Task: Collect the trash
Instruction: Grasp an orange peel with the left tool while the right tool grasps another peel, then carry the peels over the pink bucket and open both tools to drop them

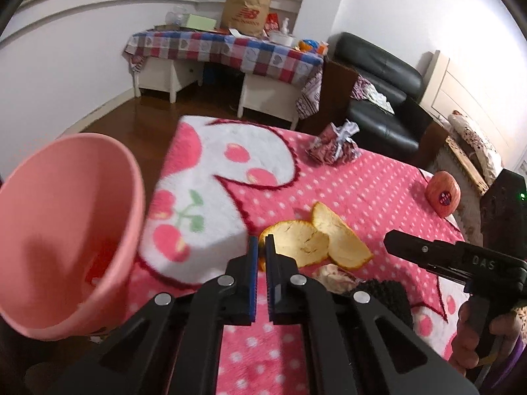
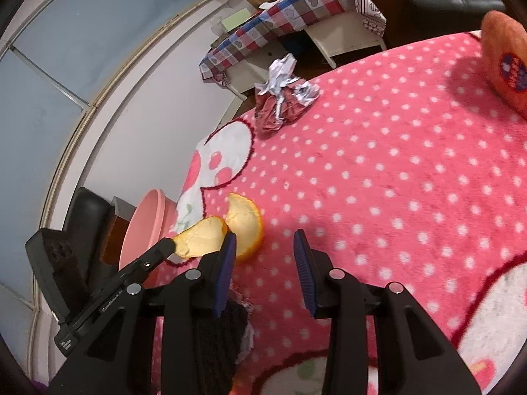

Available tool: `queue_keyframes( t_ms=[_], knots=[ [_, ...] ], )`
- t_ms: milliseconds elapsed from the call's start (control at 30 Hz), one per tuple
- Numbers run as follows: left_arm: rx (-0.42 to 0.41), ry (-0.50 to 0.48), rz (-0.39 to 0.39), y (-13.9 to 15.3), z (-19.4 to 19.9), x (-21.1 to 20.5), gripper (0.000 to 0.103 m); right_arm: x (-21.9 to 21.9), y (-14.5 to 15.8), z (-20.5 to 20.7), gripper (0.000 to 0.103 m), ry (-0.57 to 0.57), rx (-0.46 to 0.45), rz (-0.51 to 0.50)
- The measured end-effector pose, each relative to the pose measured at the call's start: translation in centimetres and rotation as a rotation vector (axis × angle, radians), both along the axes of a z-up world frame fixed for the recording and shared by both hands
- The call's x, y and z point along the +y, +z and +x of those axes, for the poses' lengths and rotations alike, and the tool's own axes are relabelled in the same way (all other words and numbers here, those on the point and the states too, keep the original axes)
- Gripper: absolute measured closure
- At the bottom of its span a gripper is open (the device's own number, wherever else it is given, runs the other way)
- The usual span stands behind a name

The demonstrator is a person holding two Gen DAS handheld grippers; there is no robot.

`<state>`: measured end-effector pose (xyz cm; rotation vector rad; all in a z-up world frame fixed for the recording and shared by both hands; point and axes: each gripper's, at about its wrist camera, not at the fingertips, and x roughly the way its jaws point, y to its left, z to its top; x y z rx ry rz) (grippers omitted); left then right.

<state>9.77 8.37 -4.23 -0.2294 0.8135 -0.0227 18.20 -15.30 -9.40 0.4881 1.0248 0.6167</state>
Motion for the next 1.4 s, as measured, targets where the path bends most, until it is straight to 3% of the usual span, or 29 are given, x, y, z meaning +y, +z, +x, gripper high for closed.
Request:
queue_keyframes(
  t_ms=[267,400,467,633,1067,1400],
  knots=[
    [-0.007,0.047,0.010,0.4,-1.9,1.7,0.100,2.6,-1.1,0.6,0.066,0.054,0.040,-0.044],
    [-0.018,0.058,0.005,0.7,-2.6,2.2,0.100,3.5,-1.1,0.6,0.067,0.059,0.017,-0.072],
    [-0.026,0.063,0.006,1.0,-2.9,2.5,0.100,3.6,-1.2,0.7,0.085,0.061,0.018,-0.085],
    [-0.055,0.073,0.008,1.9,-3.6,2.7,0.100,3.3,-1.2,0.6,0.097,0.052,0.017,-0.080],
    [-0.162,0.141,0.035,5.4,-5.7,5.3,0.100,4.0,3.5,0.3,0.097,0.058,-0.089,-0.054],
    [-0.213,0.258,0.041,7.1,-8.5,9.8,0.100,9.3,6.3,-0.5,0.097,0.170,-0.138,-0.035]
  ],
)
